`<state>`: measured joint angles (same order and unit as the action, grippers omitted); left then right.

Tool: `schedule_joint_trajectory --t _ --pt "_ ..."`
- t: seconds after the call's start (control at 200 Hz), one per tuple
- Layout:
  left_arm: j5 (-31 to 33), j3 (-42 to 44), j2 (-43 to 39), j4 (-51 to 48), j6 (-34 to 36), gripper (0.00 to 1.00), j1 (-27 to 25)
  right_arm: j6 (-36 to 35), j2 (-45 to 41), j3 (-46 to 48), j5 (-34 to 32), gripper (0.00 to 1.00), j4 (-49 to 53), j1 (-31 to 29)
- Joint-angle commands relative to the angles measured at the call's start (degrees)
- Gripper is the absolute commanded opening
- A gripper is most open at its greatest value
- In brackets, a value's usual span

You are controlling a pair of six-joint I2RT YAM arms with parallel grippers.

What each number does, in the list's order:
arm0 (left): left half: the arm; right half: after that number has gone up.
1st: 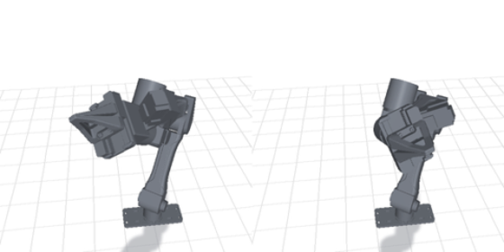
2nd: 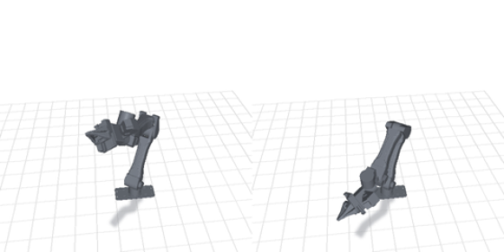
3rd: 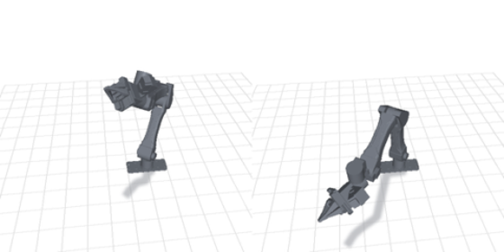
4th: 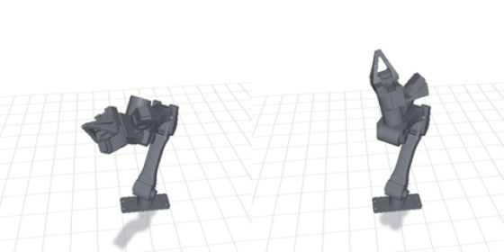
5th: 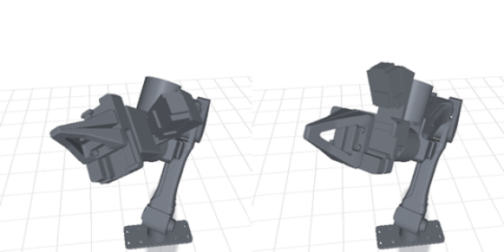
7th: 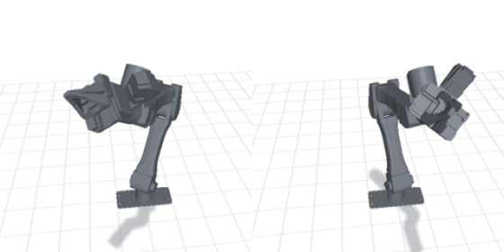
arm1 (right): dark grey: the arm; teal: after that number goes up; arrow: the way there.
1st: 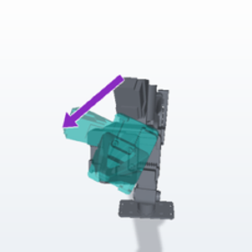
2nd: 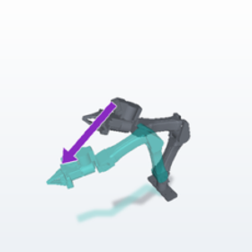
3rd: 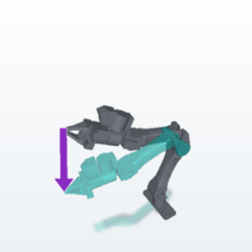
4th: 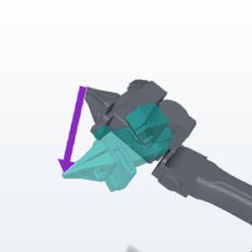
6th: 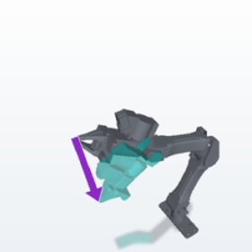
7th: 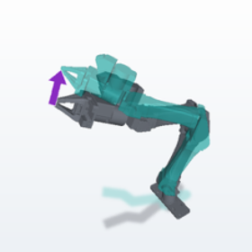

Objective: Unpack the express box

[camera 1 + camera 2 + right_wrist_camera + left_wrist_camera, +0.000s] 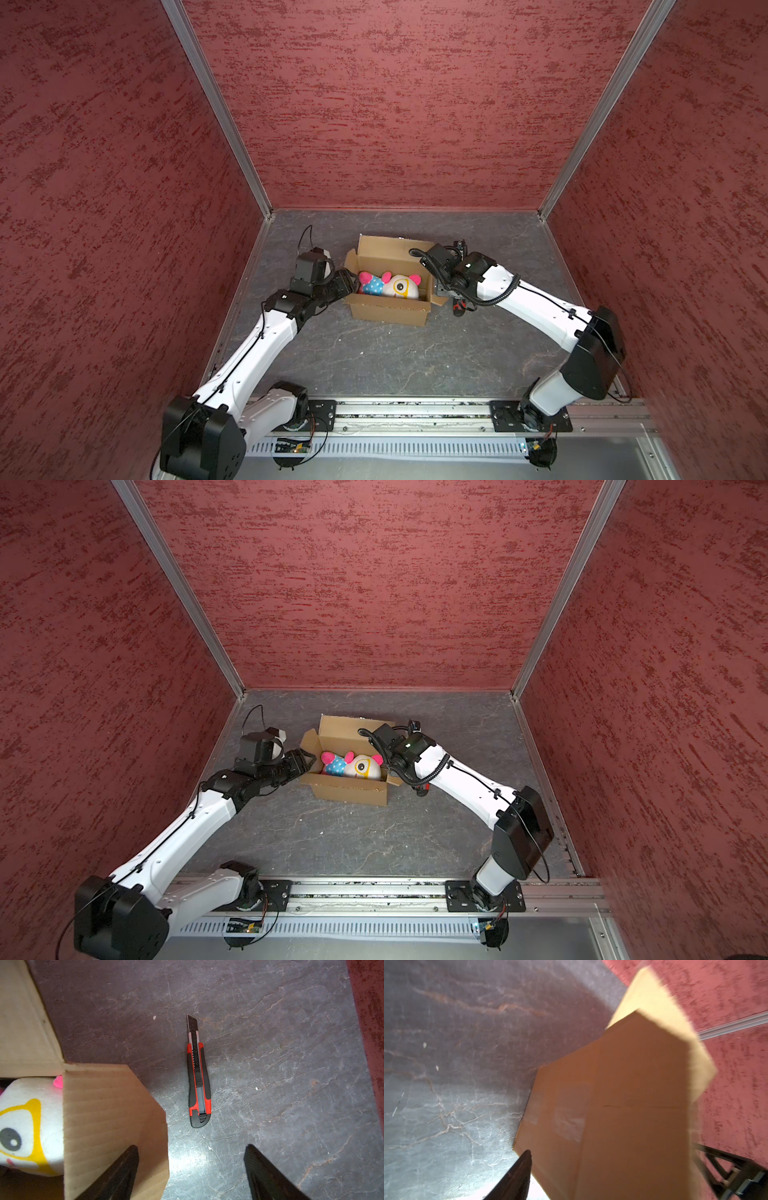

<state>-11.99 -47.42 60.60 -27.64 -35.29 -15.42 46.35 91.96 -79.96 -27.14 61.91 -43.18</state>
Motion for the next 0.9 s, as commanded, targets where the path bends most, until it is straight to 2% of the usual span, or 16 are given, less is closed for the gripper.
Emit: schedule_joint_trajectory --t 0.0,0.326,0.897 --pt "-0.4 -3.6 -2.5 -2.7 1.9 0.67 0.2 0.0 -1.8 0.3 0.3 0.82 -1.3 0.3" --pt "4.2 -6.4 -4.2 -5.3 5.0 0.69 0.4 -0.3 -2.0 1.1 0.9 0.82 -2.2 0.5" --pt "5.4 -3.2 -0.8 -1.8 7.3 0.69 3.3 -0.4 -1.0 0.6 1.3 0.82 -2.1 0.7"
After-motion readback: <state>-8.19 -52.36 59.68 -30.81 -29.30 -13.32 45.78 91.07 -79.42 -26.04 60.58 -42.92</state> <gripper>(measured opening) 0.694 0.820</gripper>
